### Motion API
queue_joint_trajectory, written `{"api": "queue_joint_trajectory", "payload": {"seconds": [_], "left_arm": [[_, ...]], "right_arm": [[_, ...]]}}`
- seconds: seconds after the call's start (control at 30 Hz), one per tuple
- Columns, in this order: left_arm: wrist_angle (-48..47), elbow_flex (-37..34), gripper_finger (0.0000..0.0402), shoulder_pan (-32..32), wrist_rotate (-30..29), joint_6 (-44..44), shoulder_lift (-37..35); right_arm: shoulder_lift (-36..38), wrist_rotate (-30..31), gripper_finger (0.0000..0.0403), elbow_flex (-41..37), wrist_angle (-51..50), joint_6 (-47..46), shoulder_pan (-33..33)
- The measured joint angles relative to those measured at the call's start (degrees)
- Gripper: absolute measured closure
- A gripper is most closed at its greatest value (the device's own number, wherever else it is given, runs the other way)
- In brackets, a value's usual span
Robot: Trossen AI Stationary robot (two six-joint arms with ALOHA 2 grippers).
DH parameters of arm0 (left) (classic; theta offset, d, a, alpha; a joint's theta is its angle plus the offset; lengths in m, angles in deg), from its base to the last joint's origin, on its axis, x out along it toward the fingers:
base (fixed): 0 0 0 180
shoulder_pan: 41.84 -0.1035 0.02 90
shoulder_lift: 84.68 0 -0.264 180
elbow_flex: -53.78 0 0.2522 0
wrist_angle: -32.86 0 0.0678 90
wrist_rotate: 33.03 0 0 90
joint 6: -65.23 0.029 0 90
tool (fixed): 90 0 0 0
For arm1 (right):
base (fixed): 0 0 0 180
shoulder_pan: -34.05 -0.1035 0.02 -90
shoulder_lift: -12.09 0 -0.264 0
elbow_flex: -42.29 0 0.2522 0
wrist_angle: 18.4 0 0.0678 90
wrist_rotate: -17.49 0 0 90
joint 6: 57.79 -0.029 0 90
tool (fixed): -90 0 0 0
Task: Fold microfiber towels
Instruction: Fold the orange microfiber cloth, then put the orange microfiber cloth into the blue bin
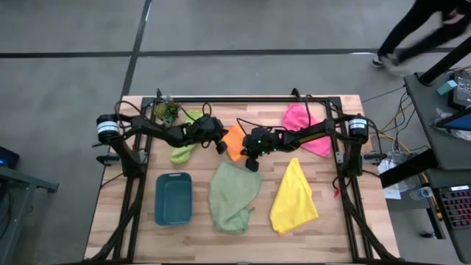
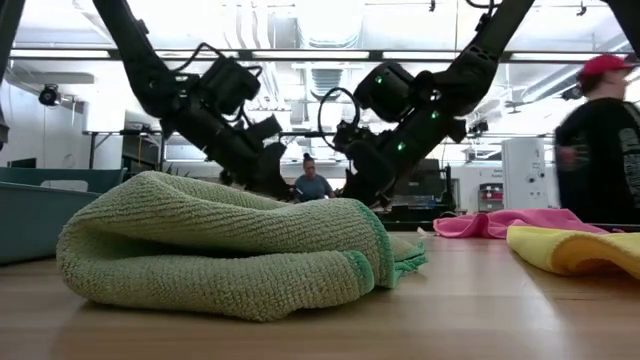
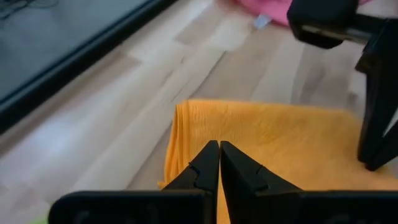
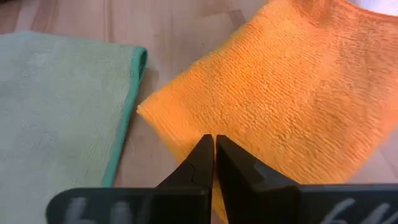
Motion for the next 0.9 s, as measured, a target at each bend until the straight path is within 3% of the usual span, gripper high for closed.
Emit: {"api": "queue_joint_trajectory", "payload": {"seconds": [0.3, 0.47, 0.57, 0.7, 0.9], "left_arm": [[0.08, -0.84, 0.0401, 3.36, 0.18, -3.58, -4.64], [0.04, -0.97, 0.0401, 5.79, 0.72, -5.02, -4.44], [-0.51, -1.39, 0.0401, 7.12, 0.78, -6.01, -4.36], [-0.55, -2.01, 0.0401, 7.93, 0.82, -6.54, -4.34], [-0.43, -2.01, 0.0401, 8.23, 0.78, -6.57, -4.34]], "right_arm": [[5.77, 0.01, 0.039, 0.02, -7.14, -9.31, 0.76], [7.71, -1.13, 0.0389, 0.94, -12.05, -17.43, 4.56], [7.99, -4.9, 0.0382, 1.8, -14.8, -18.96, 7.51], [7.75, -11.09, 0.035, 2.52, -15.26, -19.29, 10.88], [6.02, -12.23, 0.0271, 3.7, -15.62, -19.38, 13.18]]}}
